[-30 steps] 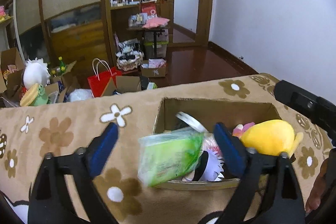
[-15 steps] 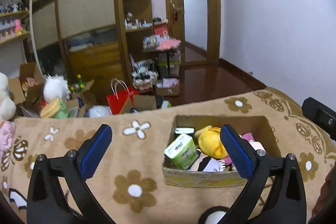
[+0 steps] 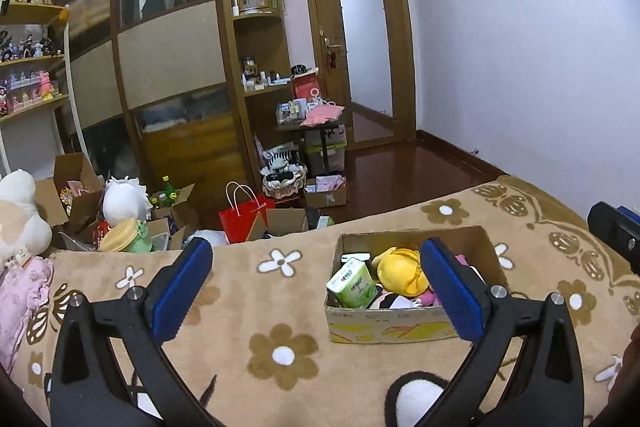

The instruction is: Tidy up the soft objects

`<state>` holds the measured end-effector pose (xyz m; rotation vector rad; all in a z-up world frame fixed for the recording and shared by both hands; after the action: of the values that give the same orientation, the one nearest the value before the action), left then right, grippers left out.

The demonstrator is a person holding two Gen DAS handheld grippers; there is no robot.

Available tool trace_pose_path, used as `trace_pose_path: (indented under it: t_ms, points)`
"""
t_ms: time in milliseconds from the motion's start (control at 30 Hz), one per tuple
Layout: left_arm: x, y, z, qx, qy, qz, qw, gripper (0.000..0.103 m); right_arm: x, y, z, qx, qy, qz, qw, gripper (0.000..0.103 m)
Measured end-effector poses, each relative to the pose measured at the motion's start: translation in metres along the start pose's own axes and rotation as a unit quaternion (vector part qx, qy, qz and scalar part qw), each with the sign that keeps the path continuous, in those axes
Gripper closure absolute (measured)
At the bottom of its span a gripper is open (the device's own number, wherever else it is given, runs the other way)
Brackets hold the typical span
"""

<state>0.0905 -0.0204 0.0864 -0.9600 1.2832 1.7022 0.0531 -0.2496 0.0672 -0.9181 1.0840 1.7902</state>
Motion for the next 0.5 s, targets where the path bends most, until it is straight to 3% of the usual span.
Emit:
trace_pose_path:
  t_ms: [500]
  points:
    - [0.011, 0.039, 0.004, -0.002, -0.032, 0.018, 0.9993, 0.0, 0.006, 0.034, 0.006, 0.01, 0.008, -0.004, 1.0, 0.0]
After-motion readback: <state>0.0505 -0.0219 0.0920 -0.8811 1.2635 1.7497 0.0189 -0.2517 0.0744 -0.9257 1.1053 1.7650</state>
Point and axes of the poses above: each gripper's, at about its wrist camera, not at the fingertips, and y roughly against the way its jaws point, z to its left, x to its underside, the point moved 2 cm from there along -y, roughly the way its jaws point, and after that the axes turned 13 degrees about -x, right-handed, at the moved point
